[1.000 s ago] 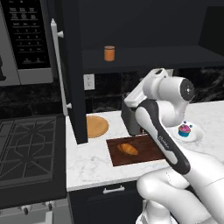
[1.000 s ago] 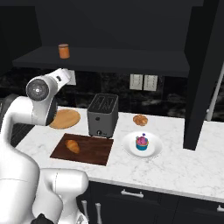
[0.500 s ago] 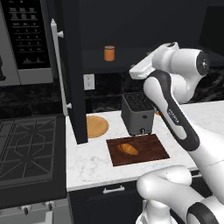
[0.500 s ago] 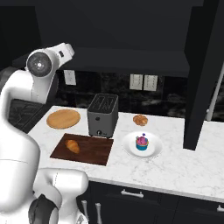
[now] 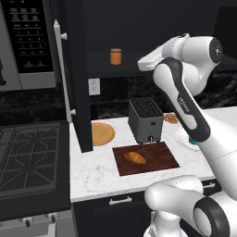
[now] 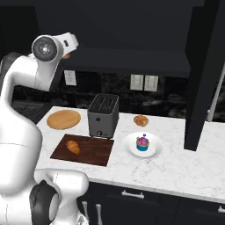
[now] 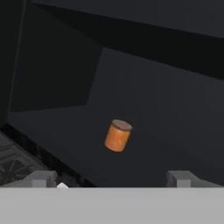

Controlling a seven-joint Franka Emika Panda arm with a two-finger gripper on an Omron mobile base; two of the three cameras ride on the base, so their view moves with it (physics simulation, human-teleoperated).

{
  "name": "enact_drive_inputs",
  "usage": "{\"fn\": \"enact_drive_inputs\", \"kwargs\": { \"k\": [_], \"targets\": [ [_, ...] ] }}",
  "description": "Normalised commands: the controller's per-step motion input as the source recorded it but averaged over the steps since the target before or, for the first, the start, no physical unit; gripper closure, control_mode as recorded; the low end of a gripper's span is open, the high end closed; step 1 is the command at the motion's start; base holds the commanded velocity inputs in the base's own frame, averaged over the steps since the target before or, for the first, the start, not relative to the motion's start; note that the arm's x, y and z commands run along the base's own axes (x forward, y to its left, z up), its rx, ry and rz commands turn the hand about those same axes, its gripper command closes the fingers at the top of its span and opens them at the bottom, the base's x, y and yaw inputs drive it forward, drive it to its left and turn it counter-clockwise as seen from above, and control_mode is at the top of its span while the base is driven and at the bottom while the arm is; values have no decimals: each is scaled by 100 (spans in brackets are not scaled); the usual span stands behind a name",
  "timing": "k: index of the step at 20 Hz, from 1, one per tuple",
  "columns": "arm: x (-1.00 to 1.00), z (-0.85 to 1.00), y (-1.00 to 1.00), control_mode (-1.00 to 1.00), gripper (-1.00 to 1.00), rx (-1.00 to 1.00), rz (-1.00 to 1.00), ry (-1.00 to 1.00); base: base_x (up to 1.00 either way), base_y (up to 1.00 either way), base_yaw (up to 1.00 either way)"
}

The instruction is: From the different types of pastries on the counter, select a croissant and place it on the cutting board. Then retrieve a jar of jam from the cabinet and place it alongside the croissant on the cutting board.

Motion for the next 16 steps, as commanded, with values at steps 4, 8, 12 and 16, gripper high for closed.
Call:
{"fn": "enact_drive_inputs", "kwargs": {
  "k": [4,8,12,16],
  "targets": [
    [25,8,0,-100,-100,13,-7,5,0,0,0],
    [31,-5,12,-100,-100,2,1,13,0,0,0],
    [41,0,4,-100,-100,10,0,12,0,0,0],
    [27,-10,0,-100,-100,7,0,6,0,0,0]
  ]
}}
